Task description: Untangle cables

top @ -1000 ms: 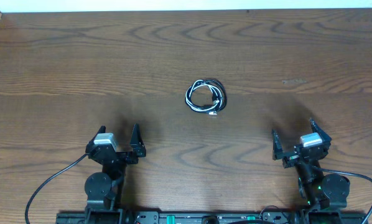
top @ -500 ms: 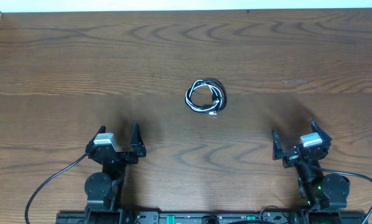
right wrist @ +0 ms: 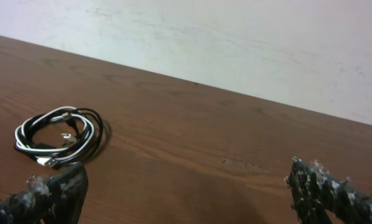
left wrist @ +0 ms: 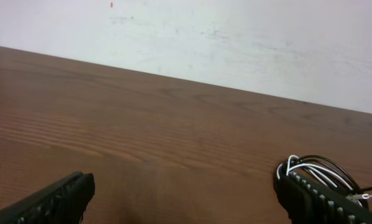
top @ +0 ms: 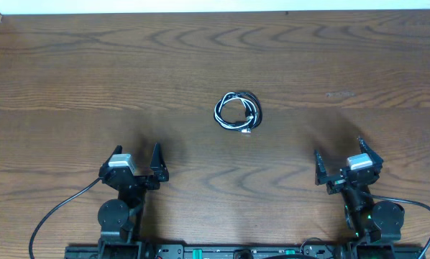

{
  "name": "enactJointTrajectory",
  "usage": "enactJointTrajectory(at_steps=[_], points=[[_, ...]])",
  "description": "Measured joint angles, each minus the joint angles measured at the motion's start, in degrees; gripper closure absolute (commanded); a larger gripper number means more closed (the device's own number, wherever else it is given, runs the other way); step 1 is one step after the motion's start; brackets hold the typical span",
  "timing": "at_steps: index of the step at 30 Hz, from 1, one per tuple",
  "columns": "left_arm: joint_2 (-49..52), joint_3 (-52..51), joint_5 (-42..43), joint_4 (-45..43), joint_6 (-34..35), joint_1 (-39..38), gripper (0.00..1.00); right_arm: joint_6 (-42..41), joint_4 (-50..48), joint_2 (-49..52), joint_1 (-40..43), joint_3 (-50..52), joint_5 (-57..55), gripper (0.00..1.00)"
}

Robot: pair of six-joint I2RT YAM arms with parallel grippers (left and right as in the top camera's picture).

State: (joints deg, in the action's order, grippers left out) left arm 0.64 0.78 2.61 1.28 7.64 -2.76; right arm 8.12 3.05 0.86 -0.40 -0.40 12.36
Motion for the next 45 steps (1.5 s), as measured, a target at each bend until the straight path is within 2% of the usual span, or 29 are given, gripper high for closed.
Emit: enactJointTrajectory(at_steps=[27,36,45], points=[[1.6,0.6,0.0,0.7,0.0,0.0,0.02,-1.5,0.0,0.0,0.0,0.0,0.6,0.01],[9.7,4.5,-1.3,3.2,0.0,0.0,0.02,-3.8,-0.1,0.0,0.0,-0.1,3.0,0.01],[20.8,17.6,0.1,7.3,-0.3,0.0,0.02,-8.2,2.2,0.1,0.0,-4.0,5.9,0.01]])
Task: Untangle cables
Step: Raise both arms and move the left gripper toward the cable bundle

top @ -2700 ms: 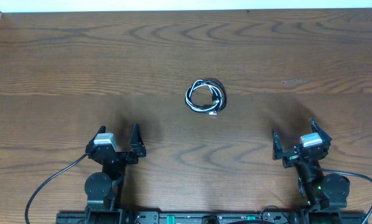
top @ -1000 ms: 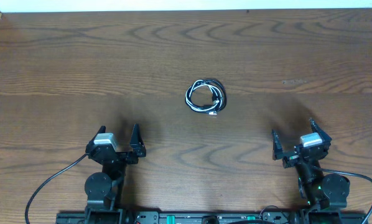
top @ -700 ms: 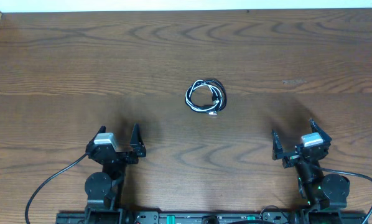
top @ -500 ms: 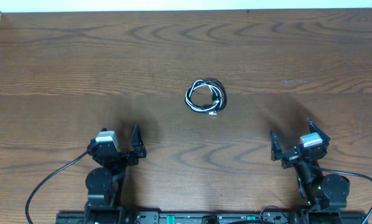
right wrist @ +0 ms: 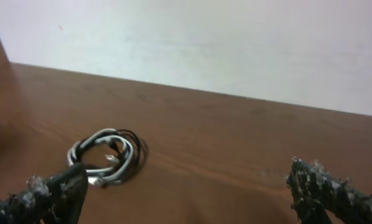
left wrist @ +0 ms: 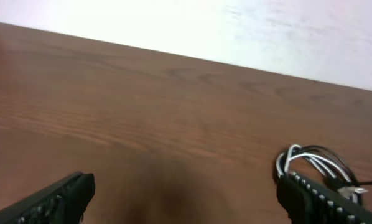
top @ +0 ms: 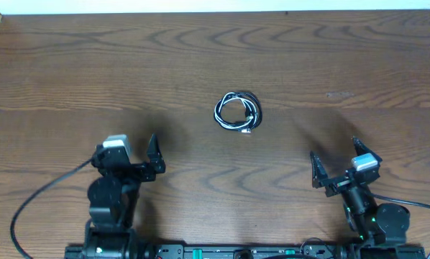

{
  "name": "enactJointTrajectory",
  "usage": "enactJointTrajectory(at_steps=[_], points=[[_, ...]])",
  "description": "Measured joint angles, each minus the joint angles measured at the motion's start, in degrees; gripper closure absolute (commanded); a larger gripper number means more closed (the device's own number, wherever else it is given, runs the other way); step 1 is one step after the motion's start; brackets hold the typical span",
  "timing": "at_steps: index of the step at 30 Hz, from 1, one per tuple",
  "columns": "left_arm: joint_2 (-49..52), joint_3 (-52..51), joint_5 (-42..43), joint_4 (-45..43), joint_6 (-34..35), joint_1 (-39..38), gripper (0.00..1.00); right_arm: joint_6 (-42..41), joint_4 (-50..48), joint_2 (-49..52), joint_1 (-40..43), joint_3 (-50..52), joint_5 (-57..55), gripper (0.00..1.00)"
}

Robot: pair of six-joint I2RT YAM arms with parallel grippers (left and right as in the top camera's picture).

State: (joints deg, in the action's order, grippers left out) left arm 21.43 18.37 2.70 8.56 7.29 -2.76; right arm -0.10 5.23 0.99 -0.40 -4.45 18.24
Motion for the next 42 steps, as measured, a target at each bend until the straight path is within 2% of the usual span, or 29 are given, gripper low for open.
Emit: enactJointTrajectory(at_steps=[9,20,30,33,36,40,42], points=[[15.6,15.6,6.0,8.3,-1.4,0.0,0.02,-1.9,6.9,8.9,0.0,-12.0,0.9,0.01],[31.5,34.7,12.5,20.2,-1.6,0.0,0.02,-1.3,16.8,31.5,0.0,-32.9,4.9,0.01],[52.0,59.1,18.9,33.7,-1.6,-1.0,0.02,1.7,34.1,51.1,0.0,-54.5,9.7,0.01],[58.6,66.6,19.7,38.4,-1.7,-2.5,0.02,3.7,36.2,54.8,0.0,-58.3,12.3,0.01],[64.2,71.2,20.2,38.3,-1.8,-4.2,0.02,4.4,35.7,56.8,0.0,-58.9,13.6,0.01],[69.0,72.0,20.9,34.5,-1.8,-6.1,0.02,3.4,36.4,58.9,0.0,-58.9,14.5,0.01],[71.1,72.0,21.3,33.6,-1.8,-6.7,0.02,2.3,37.7,60.0,0.0,-58.9,14.7,0.04]])
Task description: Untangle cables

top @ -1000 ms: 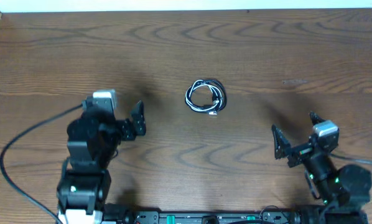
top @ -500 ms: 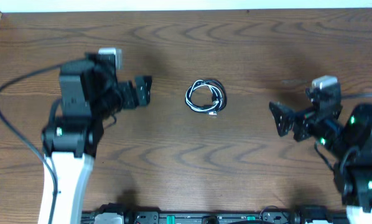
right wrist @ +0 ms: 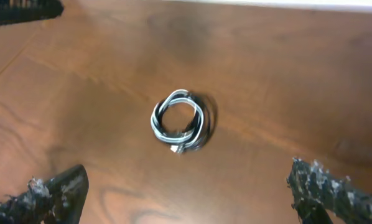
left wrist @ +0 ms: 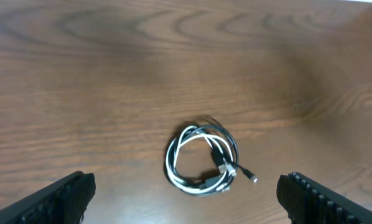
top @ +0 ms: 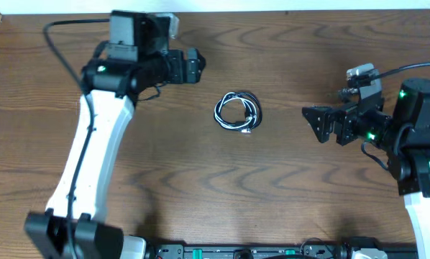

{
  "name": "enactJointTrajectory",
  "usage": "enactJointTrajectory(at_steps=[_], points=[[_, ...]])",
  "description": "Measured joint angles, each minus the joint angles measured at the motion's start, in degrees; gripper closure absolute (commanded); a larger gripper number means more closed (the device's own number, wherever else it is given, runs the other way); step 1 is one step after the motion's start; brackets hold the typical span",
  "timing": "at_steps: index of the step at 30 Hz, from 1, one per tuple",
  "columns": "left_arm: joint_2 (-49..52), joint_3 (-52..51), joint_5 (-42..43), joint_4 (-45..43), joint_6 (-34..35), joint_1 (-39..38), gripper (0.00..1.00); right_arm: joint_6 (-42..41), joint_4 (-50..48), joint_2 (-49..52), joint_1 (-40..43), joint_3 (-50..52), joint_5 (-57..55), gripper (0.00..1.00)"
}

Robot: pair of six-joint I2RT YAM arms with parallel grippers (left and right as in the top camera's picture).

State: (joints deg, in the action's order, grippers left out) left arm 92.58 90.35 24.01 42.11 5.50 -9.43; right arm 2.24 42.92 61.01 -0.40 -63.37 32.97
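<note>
A small coil of black and white cables (top: 237, 111) lies tangled on the wooden table, with plug ends sticking out at its lower right. It shows in the left wrist view as the coil (left wrist: 202, 158) and in the right wrist view as the coil (right wrist: 181, 121). My left gripper (top: 193, 66) hangs open, raised over the table's far left, up and to the left of the coil. Out at the right, my right gripper (top: 320, 124) is open too, level with the coil. Neither touches the cables.
The brown wooden table (top: 200, 187) fills the view, with a white wall edge along the far side (top: 272, 6). The left arm's white link (top: 85, 158) stretches from the near edge up over the left half of the table.
Both arms have left the near edge. The left gripper is now raised at the far left of the coil, the right gripper at its right. Both wrist cameras look down on the coil.
Both grippers first sat open at the near edge, left and right, with the coil lying at the table's middle. Later they had shifted only slightly there. Now both are raised out over the table on either side of the coil, which has not moved.
</note>
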Motion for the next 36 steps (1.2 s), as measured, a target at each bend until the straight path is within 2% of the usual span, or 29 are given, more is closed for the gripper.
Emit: enactJointTrajectory(at_steps=[2,4,5,6,7,15,22,26,32,36], points=[[1.8,0.0,0.5,-1.6,0.0,-0.2,0.08,-0.5,1.0,0.9,0.0,0.0,0.2,0.15],[4.1,0.0,1.0,-2.2,0.4,-0.4,0.16,-1.2,1.9,1.7,0.0,0.0,0.3,0.20],[5.2,0.0,1.2,-2.3,0.5,-0.6,0.20,-1.4,2.1,2.1,0.0,0.0,0.4,0.26],[6.6,0.0,1.2,-2.3,0.7,-0.9,0.32,-1.5,2.2,2.5,0.0,0.0,0.5,0.35],[8.0,0.0,1.2,-2.4,0.9,-1.3,0.33,-1.7,2.2,3.0,0.0,0.0,0.6,0.40],[19.6,0.0,-8.1,-5.3,9.2,-8.2,0.35,-2.3,3.7,7.6,0.0,0.0,0.7,0.48],[24.7,0.0,-16.4,-6.2,14.7,-12.4,0.39,-2.4,4.8,10.1,0.0,0.0,0.0,0.53],[26.7,0.0,-18.4,-5.2,16.3,-12.5,0.43,-2.5,4.8,10.5,0.0,0.0,-0.1,0.54],[27.3,0.0,-19.5,-1.7,18.0,-12.5,0.56,-2.5,4.9,10.5,0.0,0.0,-0.9,0.55],[27.3,-0.1,-19.2,0.6,20.1,-12.7,0.58,-2.5,5.3,10.5,0.0,0.0,-1.4,0.55]])
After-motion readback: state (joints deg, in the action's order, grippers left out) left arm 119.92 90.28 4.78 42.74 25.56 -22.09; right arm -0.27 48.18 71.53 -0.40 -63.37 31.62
